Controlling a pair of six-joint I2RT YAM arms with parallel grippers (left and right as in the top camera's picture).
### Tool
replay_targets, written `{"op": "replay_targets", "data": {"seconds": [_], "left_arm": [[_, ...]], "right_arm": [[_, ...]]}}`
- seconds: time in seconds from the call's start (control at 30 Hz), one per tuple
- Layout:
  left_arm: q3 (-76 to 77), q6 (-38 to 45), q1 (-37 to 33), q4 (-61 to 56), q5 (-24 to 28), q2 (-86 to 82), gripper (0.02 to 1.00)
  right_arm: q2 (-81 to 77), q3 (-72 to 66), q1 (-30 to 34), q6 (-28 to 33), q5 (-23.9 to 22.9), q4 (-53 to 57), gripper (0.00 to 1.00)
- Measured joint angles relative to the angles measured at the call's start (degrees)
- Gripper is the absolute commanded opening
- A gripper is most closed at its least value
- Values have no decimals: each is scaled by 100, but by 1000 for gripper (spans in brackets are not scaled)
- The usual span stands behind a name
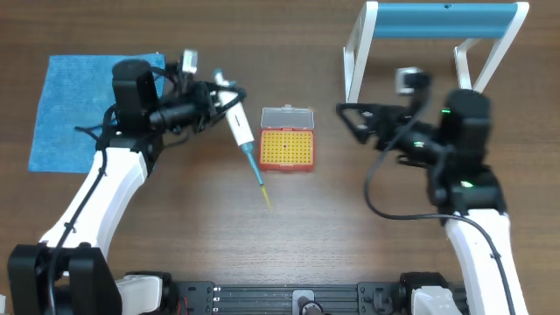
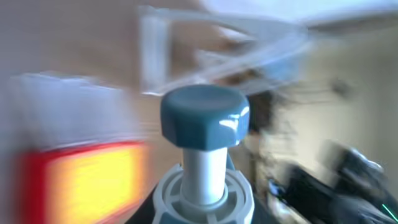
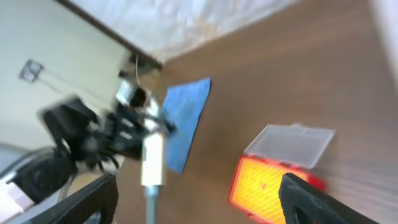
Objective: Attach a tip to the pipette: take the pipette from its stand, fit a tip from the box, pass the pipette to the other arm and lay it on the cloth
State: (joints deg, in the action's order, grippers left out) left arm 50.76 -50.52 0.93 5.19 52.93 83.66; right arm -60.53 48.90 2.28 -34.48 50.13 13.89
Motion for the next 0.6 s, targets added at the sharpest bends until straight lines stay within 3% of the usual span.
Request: {"op": "replay_targets", "data": {"seconds": [0.1, 0.17, 0.27, 0.37, 0.43, 0.53, 0.6], "left_arm": [[90, 439, -184, 1355, -1043, 20, 25], [457, 815, -422, 2514, -1537, 61, 25], [1602, 1502, -920, 4166, -2177, 208, 25], [3449, 2162, -1545, 5764, -2660, 719, 25], [4686, 2570, -1888, 6645, -3001, 1182, 25], [7003, 3272, -2227, 8454, -3980, 2389, 25], [8091, 3576, -2249, 9060, -4669, 3075, 25]], "right_arm": [[299, 448, 546, 280, 98, 776, 842], [415, 1154, 776, 658, -192, 1838, 842], [337, 2413, 787, 1276, -1410, 4002, 847], [87, 3379, 688, 1672, -2863, 5060, 842], [-109, 3790, 638, 1818, -3803, 5372, 844], [-470, 3982, 623, 1971, -5320, 5431, 844], [-719, 3982, 623, 2020, -5956, 5512, 844]]}}
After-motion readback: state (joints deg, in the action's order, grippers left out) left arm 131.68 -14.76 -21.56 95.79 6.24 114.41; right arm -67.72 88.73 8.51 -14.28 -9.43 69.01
